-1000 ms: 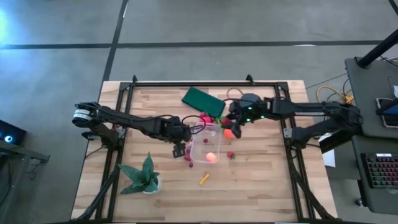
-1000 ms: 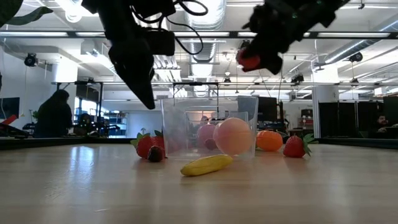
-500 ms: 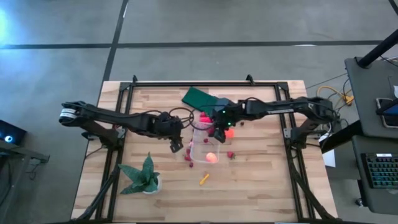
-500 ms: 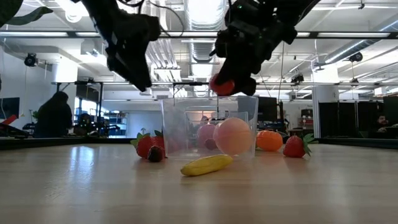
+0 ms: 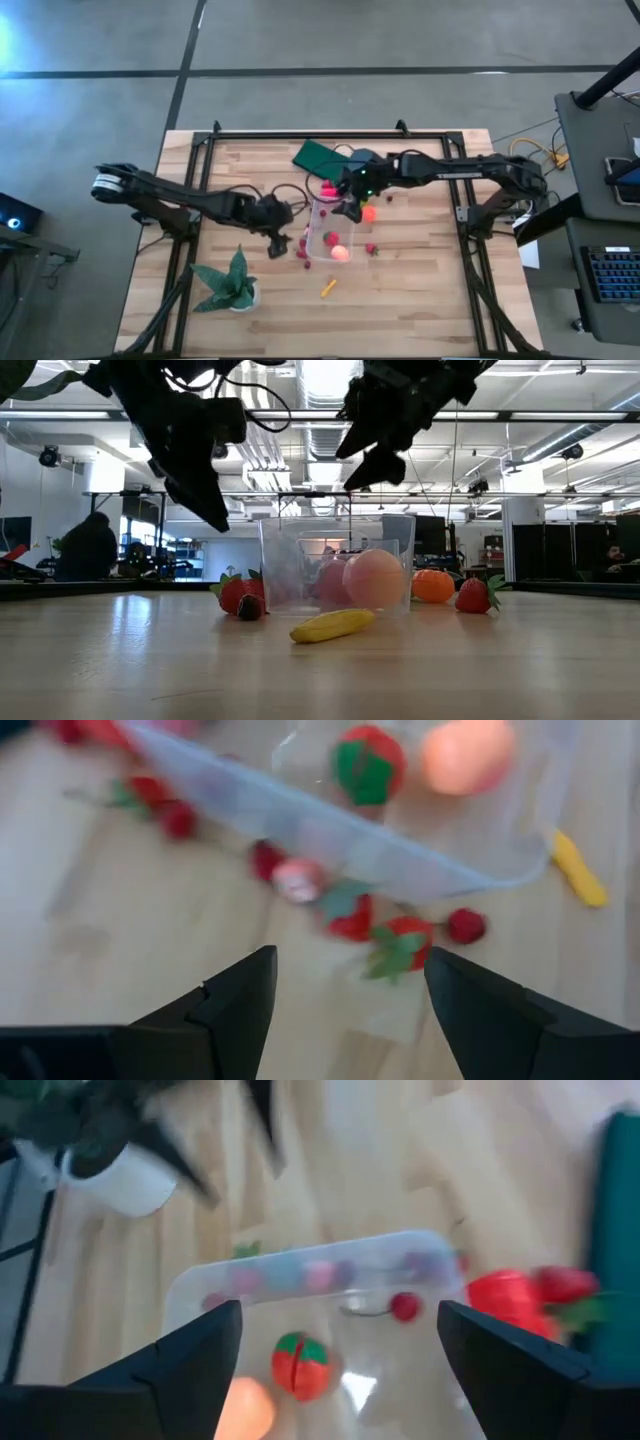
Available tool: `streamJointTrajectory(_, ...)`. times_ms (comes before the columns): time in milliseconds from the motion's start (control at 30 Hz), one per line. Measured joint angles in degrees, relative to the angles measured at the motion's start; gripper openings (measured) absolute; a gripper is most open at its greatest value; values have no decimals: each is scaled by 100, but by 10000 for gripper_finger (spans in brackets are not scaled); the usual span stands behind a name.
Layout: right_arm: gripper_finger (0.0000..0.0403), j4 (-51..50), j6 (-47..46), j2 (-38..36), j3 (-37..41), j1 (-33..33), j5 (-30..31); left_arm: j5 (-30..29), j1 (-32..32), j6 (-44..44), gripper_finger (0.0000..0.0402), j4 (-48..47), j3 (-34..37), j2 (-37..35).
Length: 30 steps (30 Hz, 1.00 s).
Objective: Pick and placing Produce into tupperware
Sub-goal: Put the red strawberry into the transparent bin
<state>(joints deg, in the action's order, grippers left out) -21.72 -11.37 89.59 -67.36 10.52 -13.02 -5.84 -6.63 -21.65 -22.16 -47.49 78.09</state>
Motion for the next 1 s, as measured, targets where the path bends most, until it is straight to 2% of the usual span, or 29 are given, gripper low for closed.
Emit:
streamJointTrajectory(233, 345, -866, 87, -873, 67, 7, 1410, 127, -329, 279, 239, 379, 20, 544)
streamJointTrajectory(300, 347, -1034, 87, -1078, 119, 29, 1622, 273, -415, 471, 239, 495, 14, 656)
streamJointTrajectory(633, 347, -1124, -28, -1729, 550, 188, 1768, 407, -587, 730, 239, 878, -59, 943)
streamJointTrajectory(767, 348, -1178, 27, -1791, 604, 188, 1770, 408, -589, 754, 239, 967, -56, 966)
streamJointTrajectory(900, 348, -1198, 474, -1797, 606, 188, 1765, 411, -589, 765, 239, 966, -39, 1064)
streamJointTrajectory(1000, 348, -1253, 296, -1827, 606, 188, 1762, 423, -589, 947, 239, 983, -39, 1201)
